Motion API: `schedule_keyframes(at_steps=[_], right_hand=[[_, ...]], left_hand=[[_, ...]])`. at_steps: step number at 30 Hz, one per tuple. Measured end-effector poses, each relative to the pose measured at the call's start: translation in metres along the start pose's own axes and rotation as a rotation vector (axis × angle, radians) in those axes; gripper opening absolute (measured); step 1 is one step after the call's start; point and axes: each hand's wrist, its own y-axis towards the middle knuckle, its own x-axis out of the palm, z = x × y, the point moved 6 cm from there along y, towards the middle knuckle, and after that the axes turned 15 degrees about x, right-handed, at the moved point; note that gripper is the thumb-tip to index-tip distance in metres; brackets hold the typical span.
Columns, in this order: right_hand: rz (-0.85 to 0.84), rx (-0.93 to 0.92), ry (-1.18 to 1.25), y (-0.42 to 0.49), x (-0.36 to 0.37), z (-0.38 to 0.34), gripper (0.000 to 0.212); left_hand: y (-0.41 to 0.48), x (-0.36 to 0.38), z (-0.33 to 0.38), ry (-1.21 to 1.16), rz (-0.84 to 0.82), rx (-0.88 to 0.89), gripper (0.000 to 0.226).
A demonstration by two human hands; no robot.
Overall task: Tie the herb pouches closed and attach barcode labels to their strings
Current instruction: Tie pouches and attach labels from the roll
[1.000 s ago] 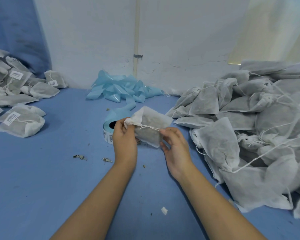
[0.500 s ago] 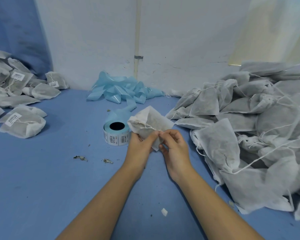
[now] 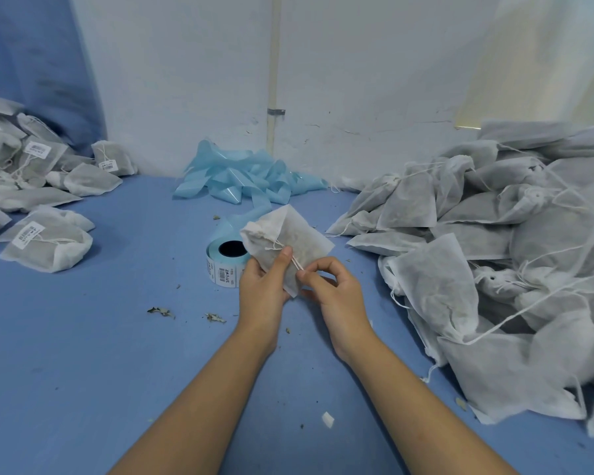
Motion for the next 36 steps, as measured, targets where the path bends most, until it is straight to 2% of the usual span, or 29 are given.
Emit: schedule_keyframes(at_steps=[3, 5, 9, 15, 18, 21, 24, 29, 33, 36], right_hand=[[-0.007, -0.001, -0.046, 0.0, 0.002, 0.001, 0.016], [0.003, -0.018, -0.11, 0.0, 0.002, 0.001, 0.015], [0.031, -0.001, -0.103, 0.004, -0.002, 0.004, 0.013], [0.021, 0.104, 0.078, 0.013, -0.007, 0.012, 0.015], [0.035, 0.1, 0.043, 0.012, -0.007, 0.012, 0.016], [0.048, 0.091, -0.005, 0.012, -0.007, 0.013, 0.015], [0.047, 0.088, -0.016, 0.012, -0.007, 0.013, 0.014], [0.048, 0.093, -0.029, 0.012, -0.006, 0.014, 0.014], [0.058, 0.075, -0.021, 0.012, -0.007, 0.014, 0.012], [0.09, 0.047, 0.016, 0.012, -0.009, 0.012, 0.01]], left_hand=[[0.0, -0.002, 0.003, 0.073, 0.019, 0.043, 0.008], [0.001, -0.004, 0.011, 0.145, 0.026, 0.137, 0.006], [0.004, -0.008, 0.027, 0.241, -0.017, 0.324, 0.02], [0.005, -0.017, 0.044, 0.691, -0.178, 0.583, 0.009], [0.009, -0.024, 0.042, 0.899, -0.301, 0.591, 0.015], [0.011, -0.027, 0.042, 1.014, -0.331, 0.595, 0.029], [0.009, -0.027, 0.043, 1.053, -0.28, 0.588, 0.038], [0.01, -0.031, 0.04, 1.054, -0.246, 0.519, 0.029], [0.007, -0.025, 0.041, 0.745, -0.339, 0.42, 0.025], [0.005, -0.019, 0.041, 0.508, -0.412, 0.308, 0.012]])
